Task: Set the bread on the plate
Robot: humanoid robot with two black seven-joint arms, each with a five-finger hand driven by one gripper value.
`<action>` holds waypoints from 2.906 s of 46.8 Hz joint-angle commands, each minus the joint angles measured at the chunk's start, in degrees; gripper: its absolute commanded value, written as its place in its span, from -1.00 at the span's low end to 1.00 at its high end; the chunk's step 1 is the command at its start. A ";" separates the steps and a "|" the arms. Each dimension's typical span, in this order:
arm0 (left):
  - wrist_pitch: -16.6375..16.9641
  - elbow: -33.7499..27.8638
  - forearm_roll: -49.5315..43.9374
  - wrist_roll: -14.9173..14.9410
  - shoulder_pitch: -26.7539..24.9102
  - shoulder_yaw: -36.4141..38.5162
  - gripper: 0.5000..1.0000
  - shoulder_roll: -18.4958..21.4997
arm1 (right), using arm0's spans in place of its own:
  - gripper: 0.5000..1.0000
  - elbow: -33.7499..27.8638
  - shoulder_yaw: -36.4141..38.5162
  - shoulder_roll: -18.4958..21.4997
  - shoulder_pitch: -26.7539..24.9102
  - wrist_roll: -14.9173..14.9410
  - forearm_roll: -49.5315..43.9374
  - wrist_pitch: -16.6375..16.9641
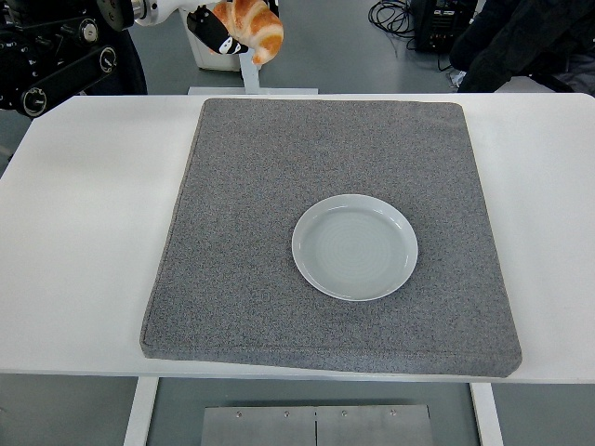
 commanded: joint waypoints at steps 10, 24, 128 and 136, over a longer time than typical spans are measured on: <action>0.27 2.17 -0.69 0.34 -0.10 -0.17 -1.00 -5.35 | 1.00 0.00 0.00 0.00 0.02 0.01 -0.03 0.00; 0.10 9.12 -4.21 0.08 -0.01 0.01 -1.00 -19.77 | 1.00 0.00 0.00 0.00 0.02 0.01 -0.03 0.00; -1.05 -6.26 11.35 0.70 12.65 6.87 0.45 -20.74 | 1.00 0.00 0.00 0.00 0.02 -0.08 -0.03 0.00; -1.40 -7.04 11.35 0.26 12.12 6.87 0.99 -20.74 | 1.00 0.00 0.00 0.00 0.02 0.01 -0.03 0.00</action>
